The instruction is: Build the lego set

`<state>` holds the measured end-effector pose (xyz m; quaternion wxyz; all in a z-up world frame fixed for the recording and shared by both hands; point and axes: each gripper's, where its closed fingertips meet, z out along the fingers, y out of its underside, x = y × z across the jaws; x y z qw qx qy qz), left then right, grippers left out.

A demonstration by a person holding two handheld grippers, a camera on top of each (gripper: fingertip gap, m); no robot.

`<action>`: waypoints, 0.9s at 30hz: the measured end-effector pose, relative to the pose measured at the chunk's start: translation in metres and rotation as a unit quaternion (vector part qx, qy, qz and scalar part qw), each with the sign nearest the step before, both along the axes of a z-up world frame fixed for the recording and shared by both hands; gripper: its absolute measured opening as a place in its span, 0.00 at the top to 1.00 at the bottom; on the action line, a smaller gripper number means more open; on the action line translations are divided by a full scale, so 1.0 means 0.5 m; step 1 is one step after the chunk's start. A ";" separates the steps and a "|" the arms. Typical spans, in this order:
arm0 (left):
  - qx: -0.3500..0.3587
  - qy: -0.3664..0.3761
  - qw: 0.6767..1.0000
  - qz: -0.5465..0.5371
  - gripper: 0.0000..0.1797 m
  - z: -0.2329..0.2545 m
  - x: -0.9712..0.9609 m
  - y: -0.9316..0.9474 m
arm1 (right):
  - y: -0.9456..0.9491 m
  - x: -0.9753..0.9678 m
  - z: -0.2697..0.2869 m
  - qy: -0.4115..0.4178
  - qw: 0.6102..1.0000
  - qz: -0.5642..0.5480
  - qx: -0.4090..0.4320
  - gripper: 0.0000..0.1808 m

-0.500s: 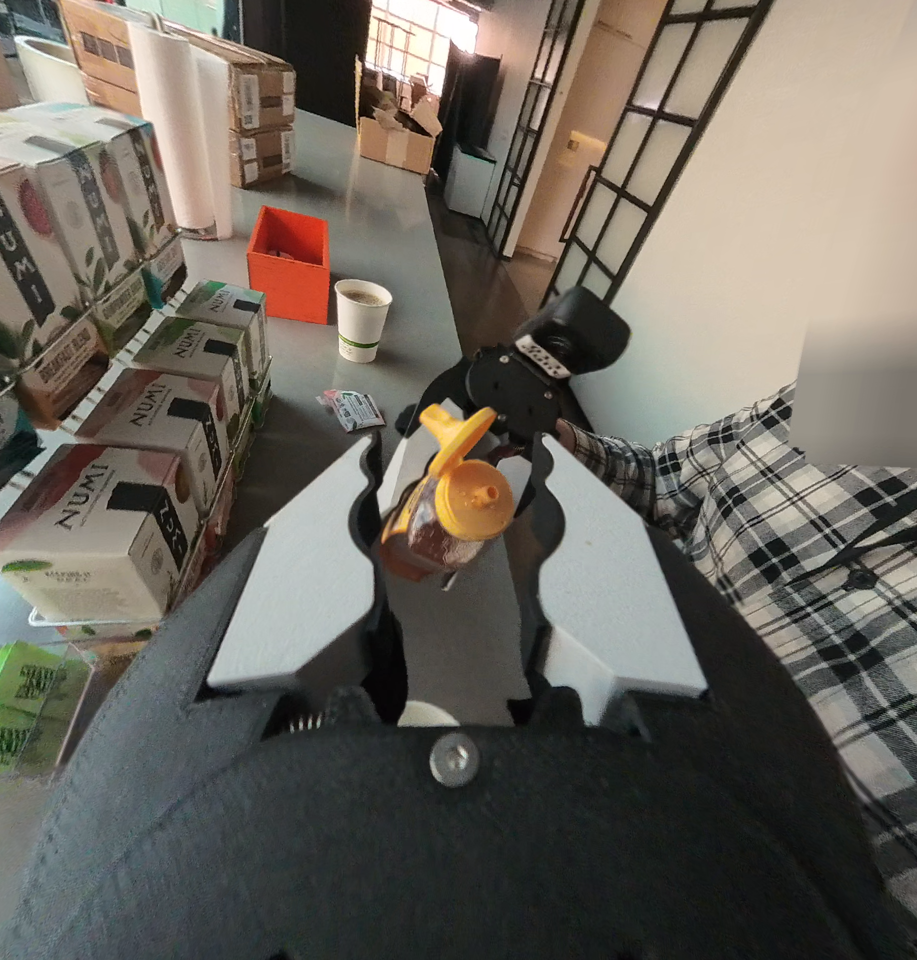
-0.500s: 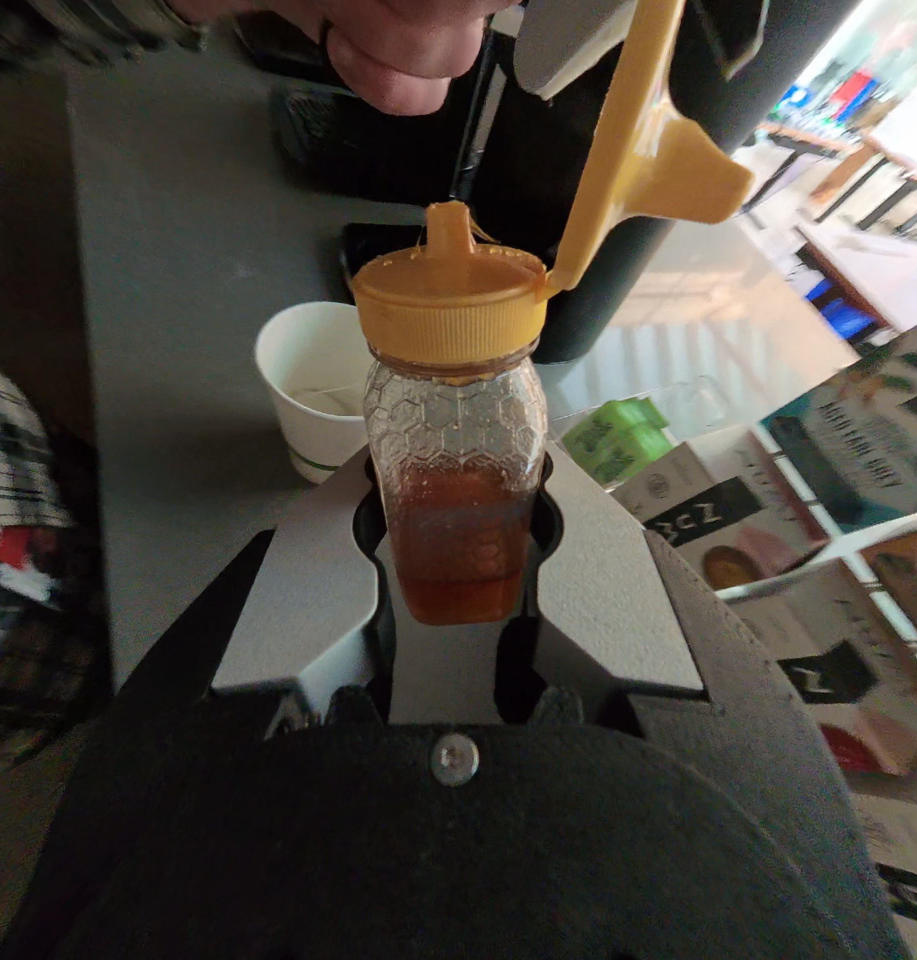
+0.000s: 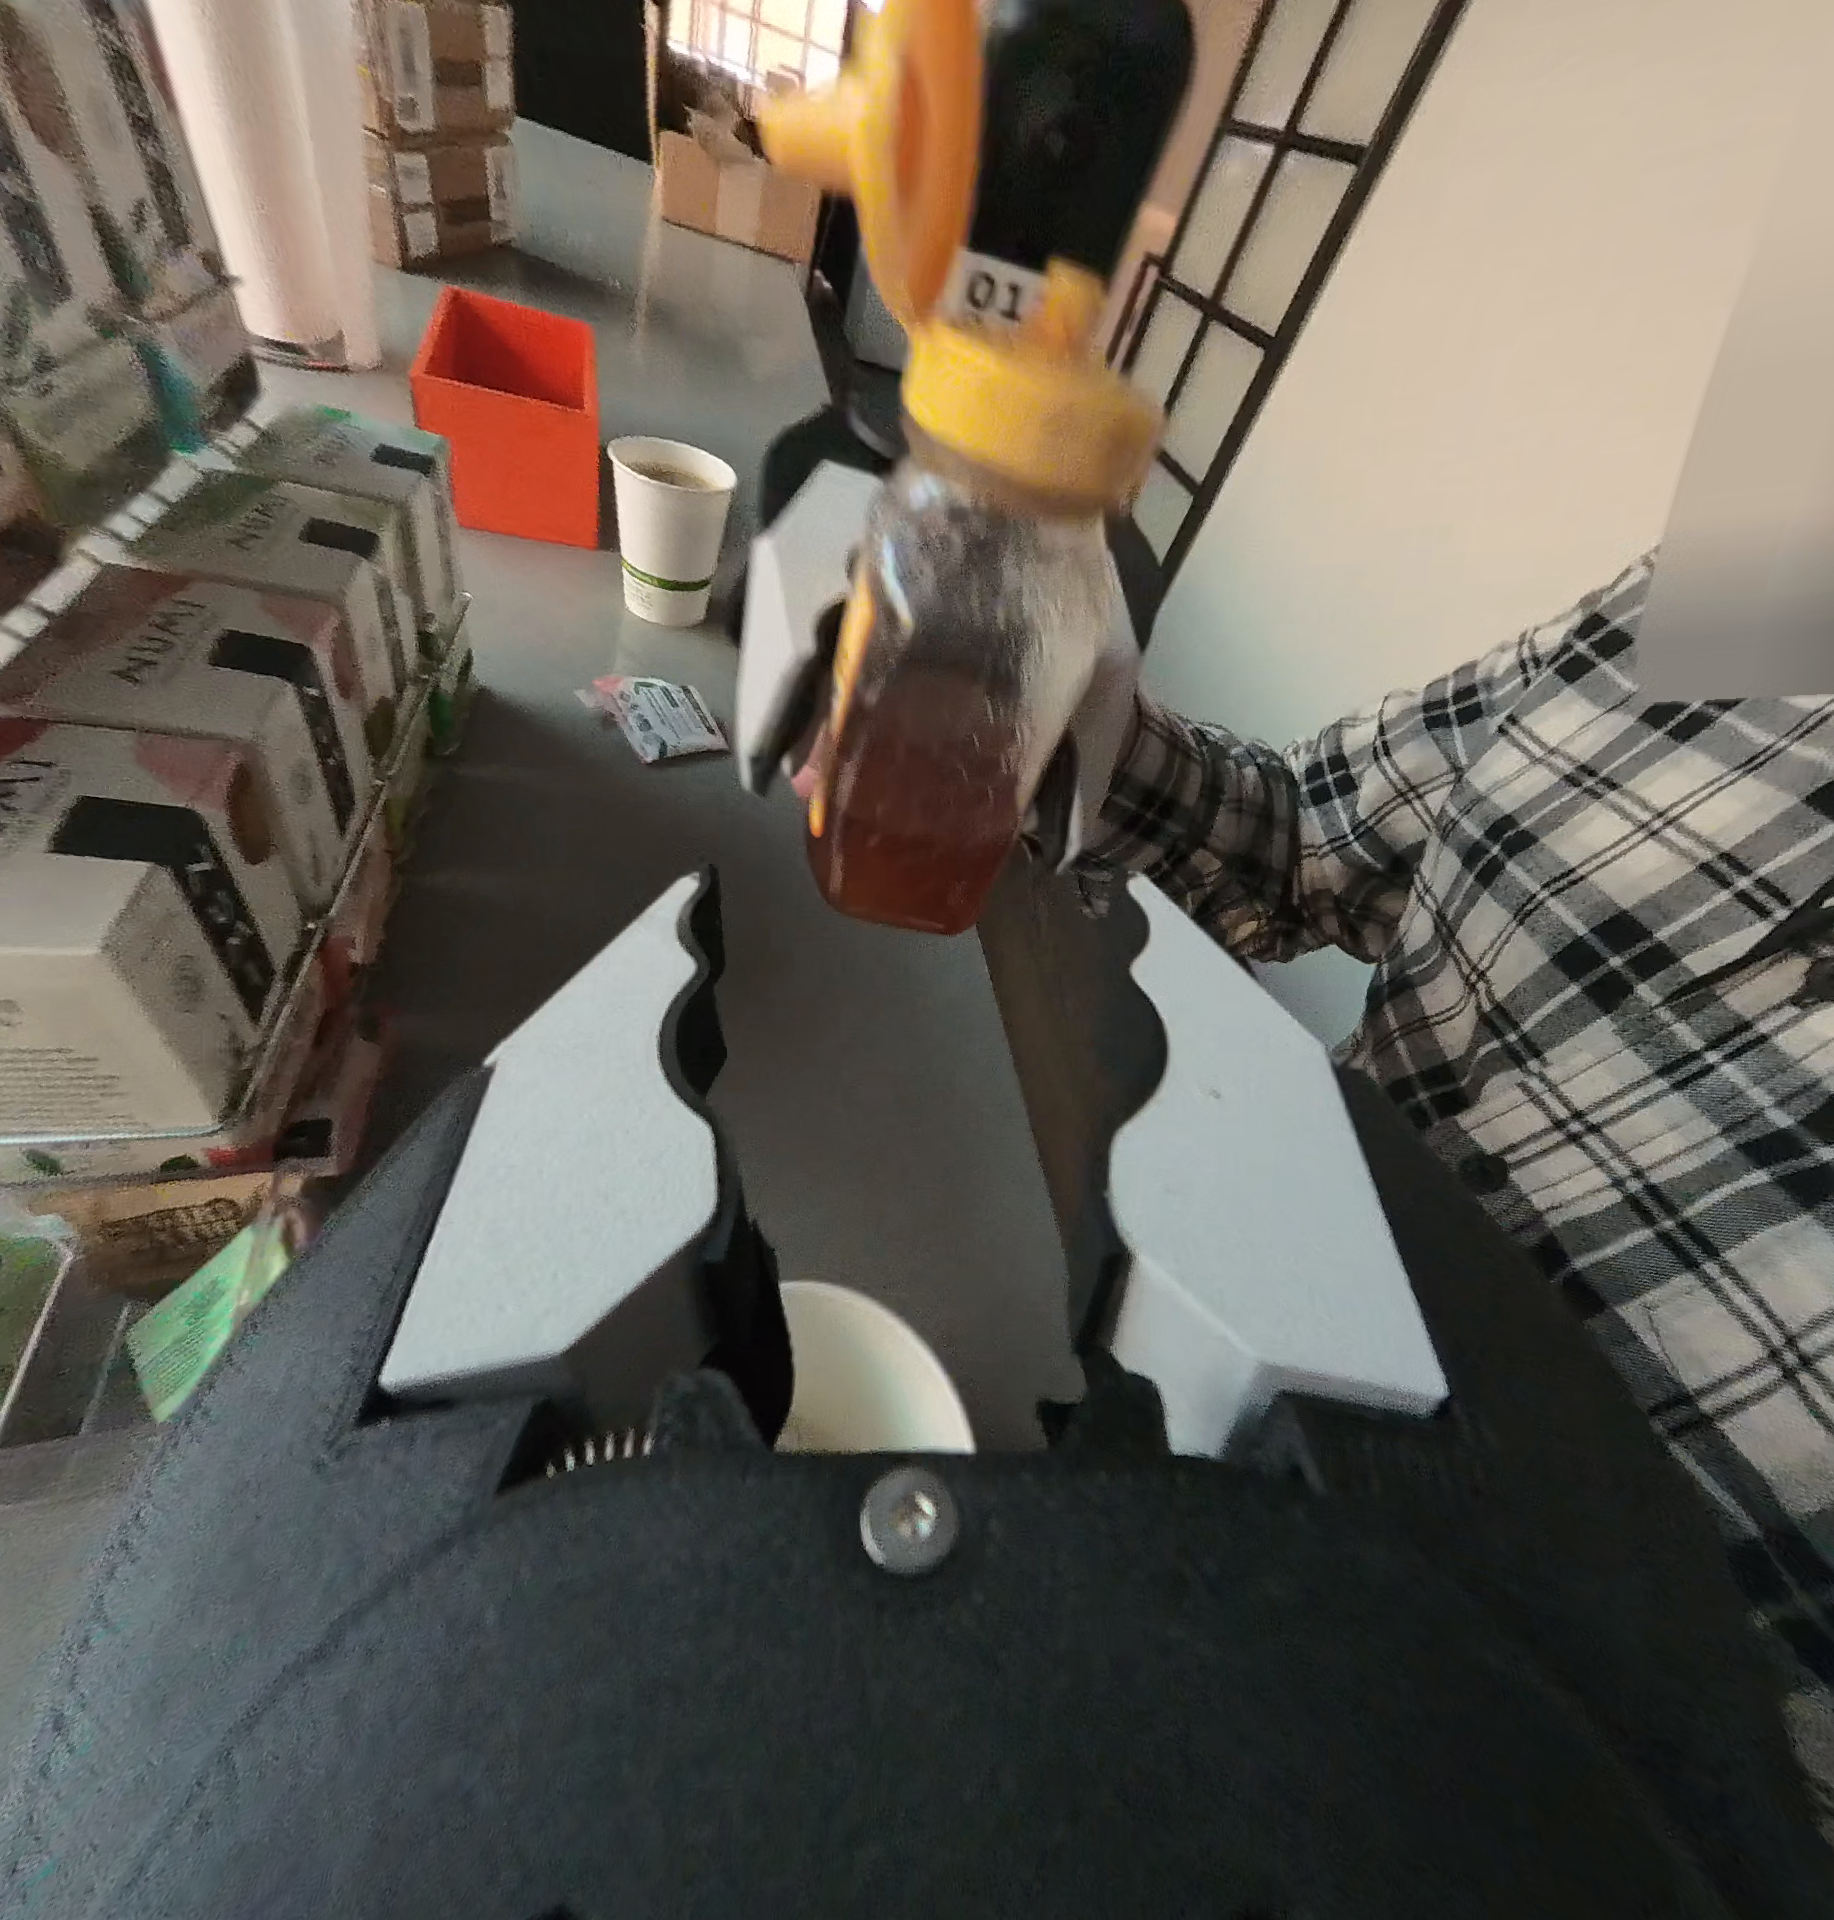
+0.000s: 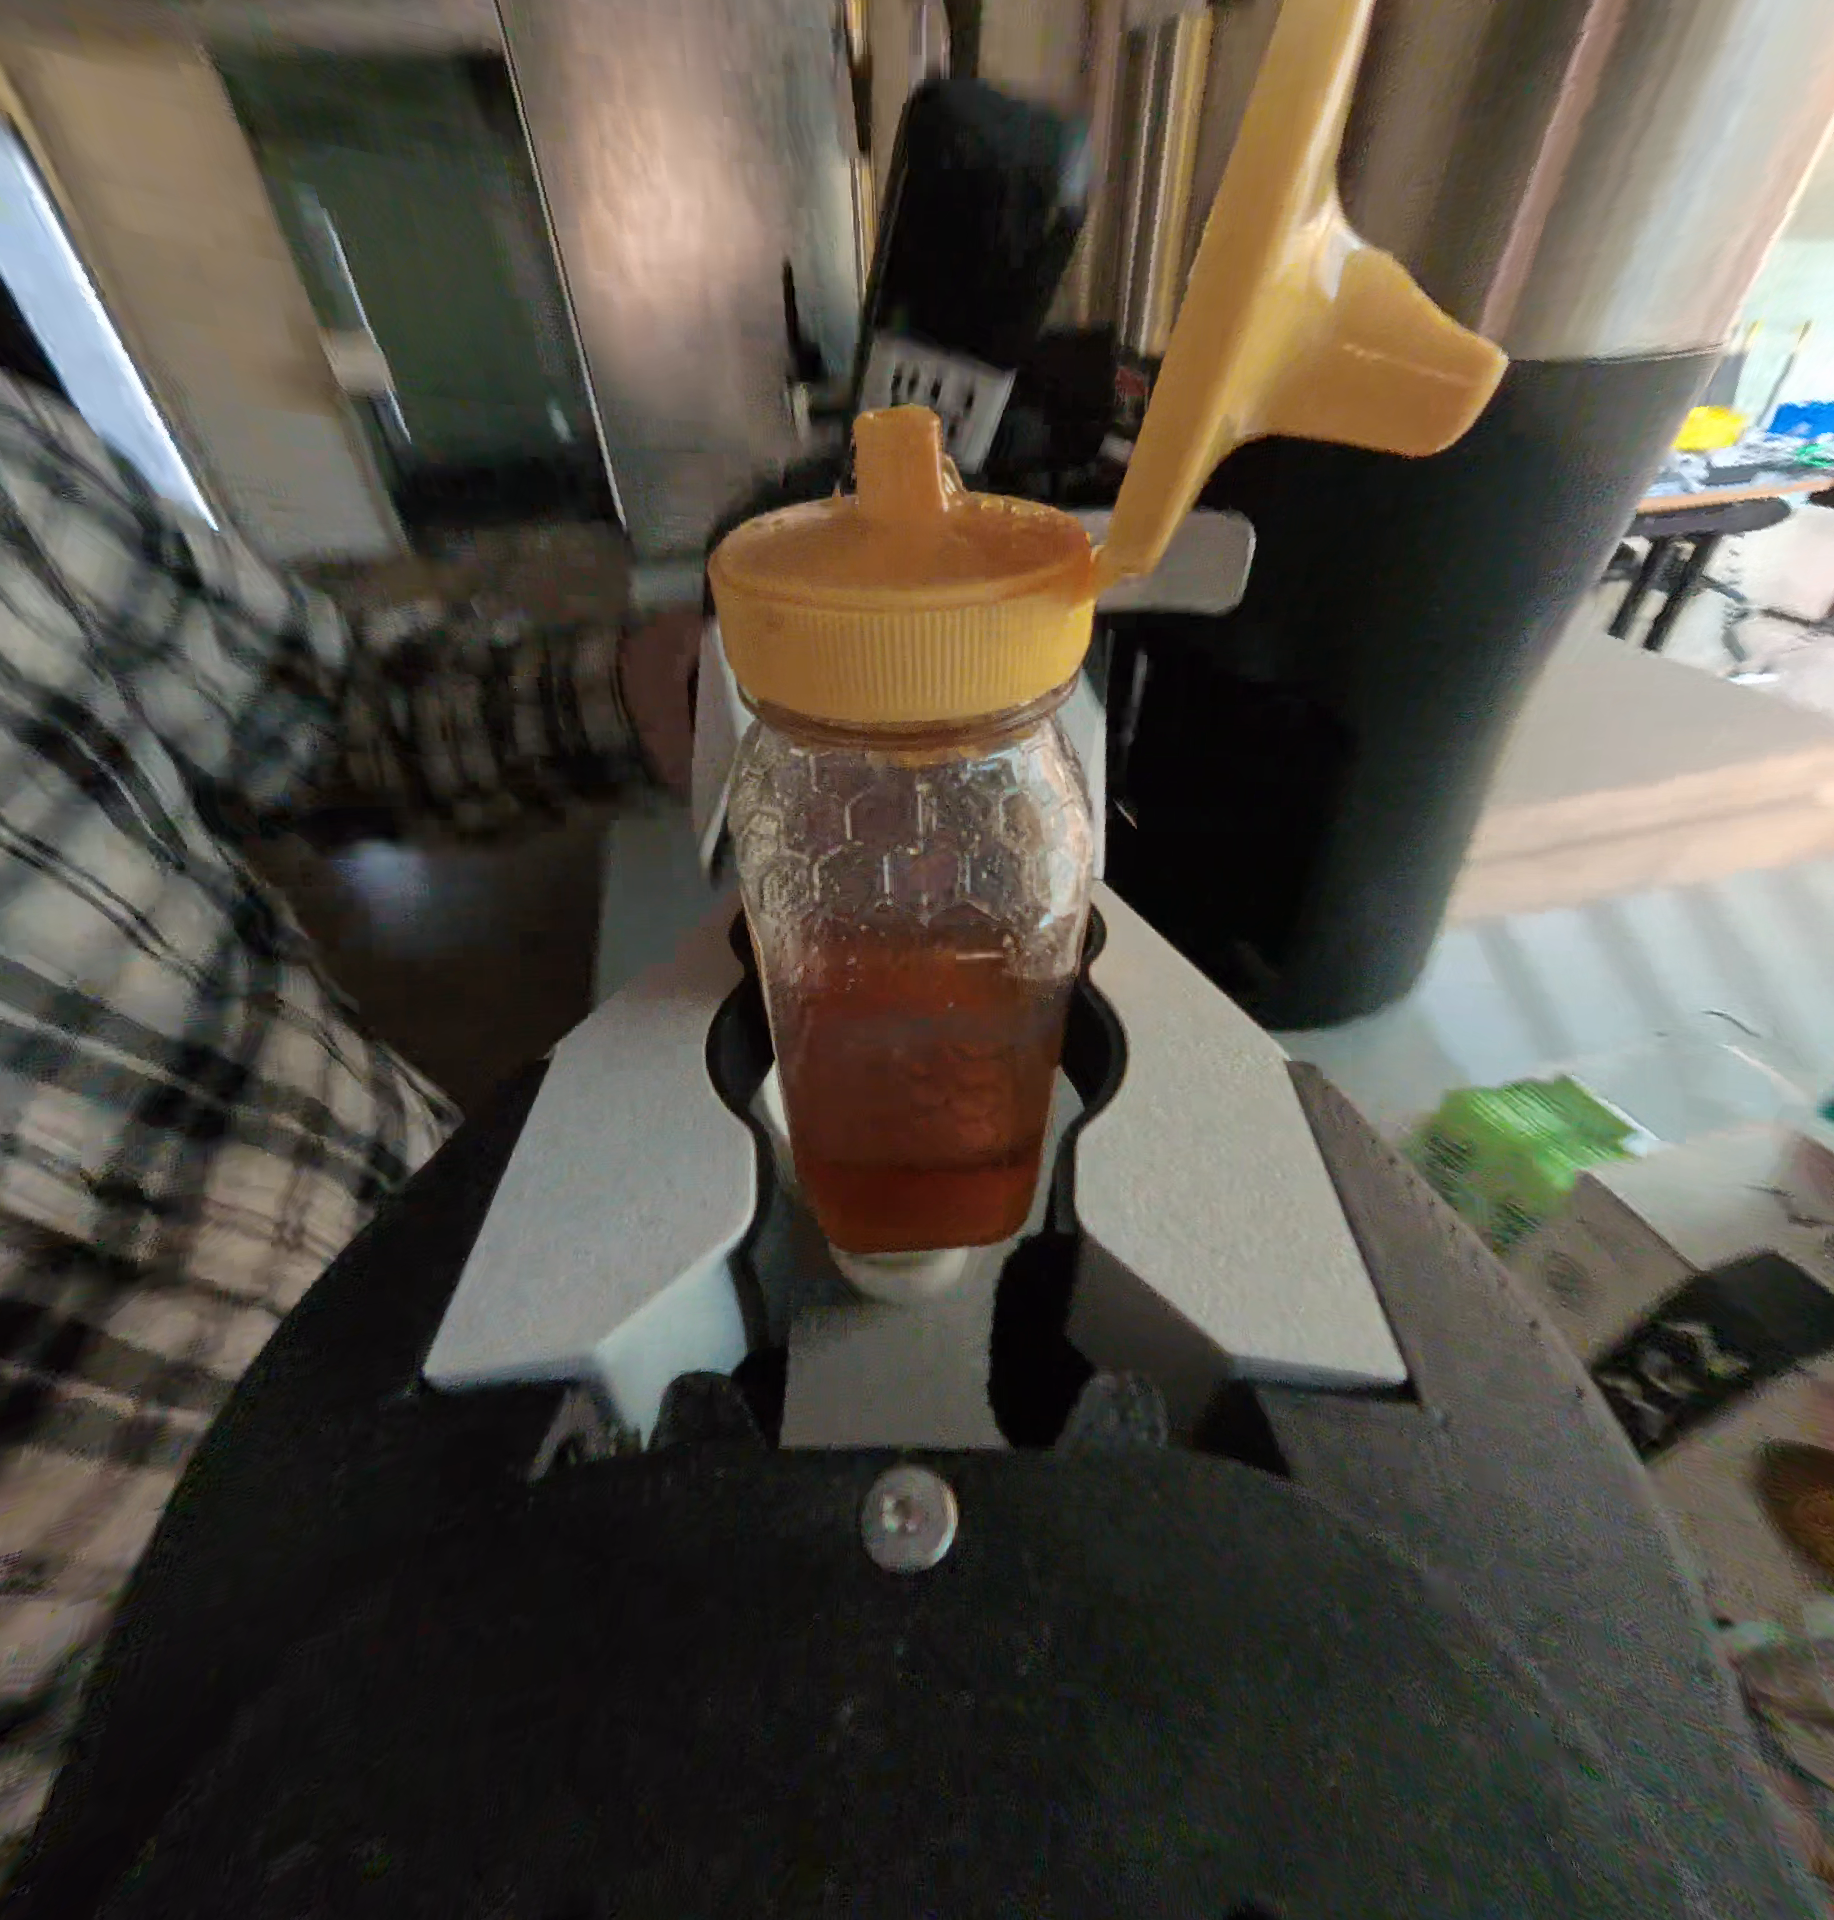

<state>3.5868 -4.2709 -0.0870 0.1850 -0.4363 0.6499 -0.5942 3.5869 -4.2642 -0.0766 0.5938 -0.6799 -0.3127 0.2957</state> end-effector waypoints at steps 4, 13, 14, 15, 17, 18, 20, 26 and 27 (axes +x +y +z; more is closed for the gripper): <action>0.029 -0.008 1.000 0.007 0.64 -0.033 0.012 -0.036 | 0.009 -0.008 0.050 0.139 0.990 0.022 -0.008 0.71; -0.123 -0.125 0.981 0.085 0.70 0.030 0.005 -0.020 | 0.034 -0.047 0.080 0.252 0.967 0.007 0.041 0.71; -0.141 -0.130 0.977 0.089 0.73 0.034 0.000 -0.014 | 0.033 -0.052 0.079 0.245 0.968 0.008 0.046 0.70; -0.152 -0.138 0.974 0.094 0.73 0.039 -0.004 -0.007 | 0.036 -0.056 0.077 0.241 0.969 0.001 0.045 0.70; -0.152 -0.149 0.973 0.094 0.74 0.041 -0.012 -0.004 | 0.039 -0.064 0.079 0.237 0.970 -0.001 0.050 0.71; -0.156 -0.155 0.971 0.096 0.74 0.044 -0.015 -0.002 | 0.040 -0.067 0.081 0.236 0.970 -0.001 0.050 0.70; -0.162 -0.160 0.969 0.097 0.74 0.046 -0.020 0.000 | 0.044 -0.071 0.083 0.233 0.971 -0.004 0.048 0.70; -0.154 -0.142 0.973 0.096 0.74 0.040 -0.037 0.013 | 0.031 -0.045 0.096 0.238 0.969 -0.006 0.058 0.73; -0.145 -0.137 0.975 0.094 0.74 0.039 -0.038 0.013 | 0.031 -0.047 0.095 0.236 0.970 -0.004 0.058 0.73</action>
